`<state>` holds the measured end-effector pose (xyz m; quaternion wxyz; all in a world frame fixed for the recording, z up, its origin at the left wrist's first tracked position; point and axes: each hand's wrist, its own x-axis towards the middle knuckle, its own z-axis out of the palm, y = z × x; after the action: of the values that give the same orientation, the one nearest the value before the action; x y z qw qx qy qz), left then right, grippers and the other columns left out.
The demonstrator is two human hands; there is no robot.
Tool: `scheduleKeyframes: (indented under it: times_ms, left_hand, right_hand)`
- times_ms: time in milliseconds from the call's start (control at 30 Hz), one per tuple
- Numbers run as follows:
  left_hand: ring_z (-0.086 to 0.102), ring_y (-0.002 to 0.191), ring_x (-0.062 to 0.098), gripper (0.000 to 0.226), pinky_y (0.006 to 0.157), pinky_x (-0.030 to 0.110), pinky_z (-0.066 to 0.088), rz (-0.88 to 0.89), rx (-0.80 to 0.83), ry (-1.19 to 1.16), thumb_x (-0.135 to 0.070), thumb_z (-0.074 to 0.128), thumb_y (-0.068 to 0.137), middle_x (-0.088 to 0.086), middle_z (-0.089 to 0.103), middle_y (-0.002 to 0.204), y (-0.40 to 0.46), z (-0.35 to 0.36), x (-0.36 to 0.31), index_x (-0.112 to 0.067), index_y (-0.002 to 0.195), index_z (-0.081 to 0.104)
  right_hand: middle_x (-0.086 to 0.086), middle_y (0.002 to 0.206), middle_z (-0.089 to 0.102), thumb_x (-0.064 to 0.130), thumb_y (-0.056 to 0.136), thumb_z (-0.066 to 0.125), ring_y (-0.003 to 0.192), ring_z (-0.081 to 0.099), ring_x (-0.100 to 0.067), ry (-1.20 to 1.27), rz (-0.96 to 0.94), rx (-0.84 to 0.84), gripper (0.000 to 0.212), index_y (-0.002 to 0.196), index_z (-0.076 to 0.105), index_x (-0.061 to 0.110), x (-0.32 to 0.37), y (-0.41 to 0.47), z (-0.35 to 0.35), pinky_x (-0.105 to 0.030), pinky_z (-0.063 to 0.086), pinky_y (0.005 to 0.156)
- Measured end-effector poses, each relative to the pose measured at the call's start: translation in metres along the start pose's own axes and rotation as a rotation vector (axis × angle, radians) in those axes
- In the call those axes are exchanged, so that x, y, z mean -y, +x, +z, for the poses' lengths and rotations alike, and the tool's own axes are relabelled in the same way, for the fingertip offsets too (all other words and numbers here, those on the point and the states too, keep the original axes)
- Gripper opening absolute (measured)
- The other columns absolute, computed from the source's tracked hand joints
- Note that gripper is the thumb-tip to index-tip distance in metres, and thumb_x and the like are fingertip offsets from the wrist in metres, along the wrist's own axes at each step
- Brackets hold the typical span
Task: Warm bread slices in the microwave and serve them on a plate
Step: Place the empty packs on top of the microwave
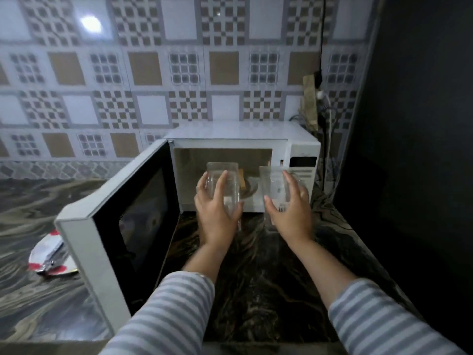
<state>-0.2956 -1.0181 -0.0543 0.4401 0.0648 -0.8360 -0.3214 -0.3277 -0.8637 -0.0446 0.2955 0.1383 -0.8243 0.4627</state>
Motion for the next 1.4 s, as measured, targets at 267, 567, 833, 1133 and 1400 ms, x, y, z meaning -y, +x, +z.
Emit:
scheduleKeyframes:
  times_ms: [267,567,833,1133,1400]
  left_hand:
    - [0.023,0.139,0.024,0.068,0.108,0.040,0.034,0.094,-0.081,-0.005,-0.038,0.068,0.084,0.002,0.016,0.155,0.078,-0.031,-0.019,-0.036,0.144,0.035]
    - [0.029,0.138,0.029,0.074,0.107,0.044,0.036,-0.044,0.016,0.072,-0.041,0.067,0.085,-0.001,0.011,0.157,0.195,0.008,-0.020,-0.042,0.146,0.024]
    - [0.047,0.128,0.034,0.077,0.099,0.044,0.047,-0.231,0.206,0.218,-0.052,0.064,0.084,0.005,0.018,0.158,0.267,0.068,0.002,-0.039,0.148,0.023]
    - [0.049,0.125,0.034,0.079,0.095,0.042,0.048,-0.255,0.247,0.282,-0.051,0.065,0.083,0.006,0.019,0.157,0.303,0.094,0.023,-0.036,0.148,0.023]
    - [0.038,0.136,0.033,0.096,0.101,0.052,0.043,-0.257,0.261,0.330,-0.075,0.054,0.076,0.004,0.015,0.160,0.303,0.079,0.012,-0.037,0.152,0.008]
  right_hand:
    - [-0.005,0.147,0.035,0.041,0.087,0.064,0.123,0.049,-0.022,0.038,-0.066,-0.043,0.068,0.145,0.028,0.042,0.061,0.065,-0.003,-0.024,0.042,0.084]
    - [-0.005,0.151,0.030,0.055,0.087,0.056,0.122,0.051,-0.028,-0.070,0.005,0.098,0.069,0.144,0.018,0.046,0.063,0.186,0.032,-0.038,0.047,0.090]
    - [-0.008,0.146,0.036,0.056,0.089,0.053,0.122,0.049,-0.032,-0.256,0.161,0.335,0.070,0.147,0.017,0.038,0.036,0.272,0.088,-0.035,0.043,0.079]
    - [-0.010,0.152,0.028,0.058,0.089,0.051,0.128,0.045,-0.037,-0.302,0.171,0.361,0.073,0.148,0.013,0.040,0.021,0.312,0.122,-0.040,0.045,0.089]
    - [-0.011,0.160,0.012,0.068,0.086,0.045,0.141,0.028,-0.039,-0.347,0.202,0.401,0.082,0.150,-0.001,0.043,0.035,0.307,0.111,-0.049,0.040,0.102]
